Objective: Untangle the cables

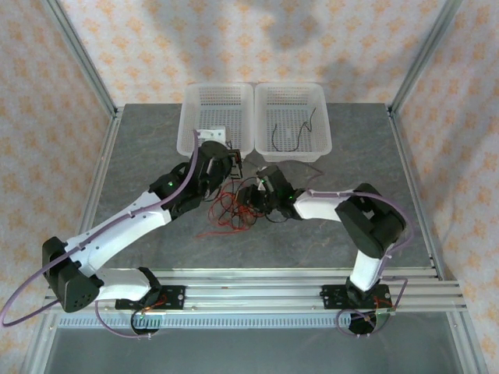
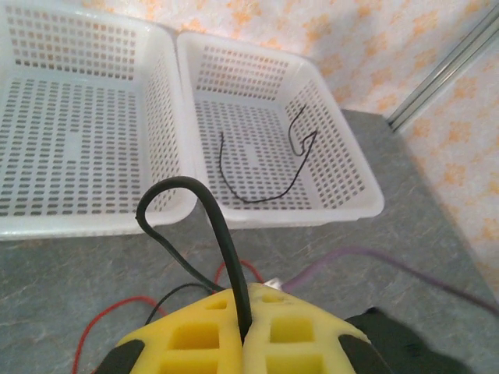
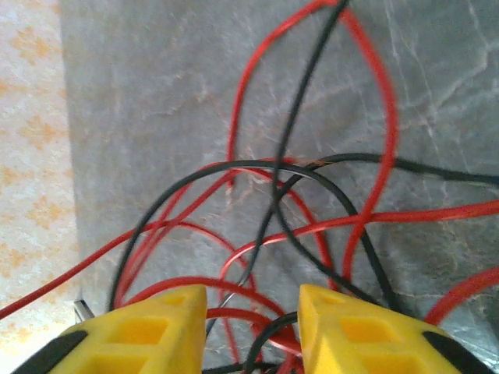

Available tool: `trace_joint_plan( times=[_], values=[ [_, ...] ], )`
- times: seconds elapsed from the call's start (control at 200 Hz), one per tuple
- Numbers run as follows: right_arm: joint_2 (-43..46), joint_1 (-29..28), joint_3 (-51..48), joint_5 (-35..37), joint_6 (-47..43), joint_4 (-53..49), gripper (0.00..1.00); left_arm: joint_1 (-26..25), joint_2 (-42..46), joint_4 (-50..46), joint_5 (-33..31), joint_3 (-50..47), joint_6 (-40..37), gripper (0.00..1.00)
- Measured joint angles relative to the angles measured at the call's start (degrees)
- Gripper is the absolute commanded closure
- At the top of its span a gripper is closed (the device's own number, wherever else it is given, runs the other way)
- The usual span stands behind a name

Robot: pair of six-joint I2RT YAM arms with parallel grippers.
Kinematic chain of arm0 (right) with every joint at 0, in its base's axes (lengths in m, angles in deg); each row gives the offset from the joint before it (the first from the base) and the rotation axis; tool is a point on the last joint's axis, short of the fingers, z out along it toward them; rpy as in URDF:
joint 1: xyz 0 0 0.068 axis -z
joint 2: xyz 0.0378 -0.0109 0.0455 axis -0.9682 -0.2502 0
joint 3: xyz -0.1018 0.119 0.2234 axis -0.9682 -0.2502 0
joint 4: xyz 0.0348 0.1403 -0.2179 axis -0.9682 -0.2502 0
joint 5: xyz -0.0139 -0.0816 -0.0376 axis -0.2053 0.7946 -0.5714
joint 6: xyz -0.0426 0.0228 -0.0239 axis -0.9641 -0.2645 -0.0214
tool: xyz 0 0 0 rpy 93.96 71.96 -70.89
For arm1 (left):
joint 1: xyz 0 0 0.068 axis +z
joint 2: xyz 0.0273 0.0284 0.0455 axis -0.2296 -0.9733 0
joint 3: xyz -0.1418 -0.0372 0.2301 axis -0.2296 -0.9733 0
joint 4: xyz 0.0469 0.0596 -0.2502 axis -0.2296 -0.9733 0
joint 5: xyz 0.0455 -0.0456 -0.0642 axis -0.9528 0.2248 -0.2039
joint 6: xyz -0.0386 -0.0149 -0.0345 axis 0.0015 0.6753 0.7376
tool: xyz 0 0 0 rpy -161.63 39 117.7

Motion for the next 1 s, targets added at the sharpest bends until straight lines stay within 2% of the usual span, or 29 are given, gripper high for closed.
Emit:
trace_joint_plan(
  times=[0.205, 0.355, 0.561, 0.821, 1.001],
  values=[
    [-0.31, -0.44, -4.35, 0.31, 0.50, 1.84, 0.68, -0.26, 0.00, -0.59, -0.20, 3.28, -1.29, 1.00],
    [0.20, -0.37, -7.80, 0.61, 1.14, 6.75, 0.68, -0.35, 0.00, -0.90, -0.68, 6.19, -2.25, 1.00],
    [1.60, -0.44, -11.52, 1.16, 1.51, 10.75, 0.68, -0.37, 0.00, -2.69, -3.61, 11.23, -4.83, 1.00],
    [4.42, -0.35, -13.46, 5.75, 1.84, 8.72, 0.68, -0.35, 0.00, -5.07, -8.61, 18.34, -9.40, 1.00],
    [9.22, 3.43, -17.20, 9.44, 2.82, 6.01, 0.68, -0.35, -0.28, -6.43, -11.23, 23.61, -12.61, 1.00]
  ],
)
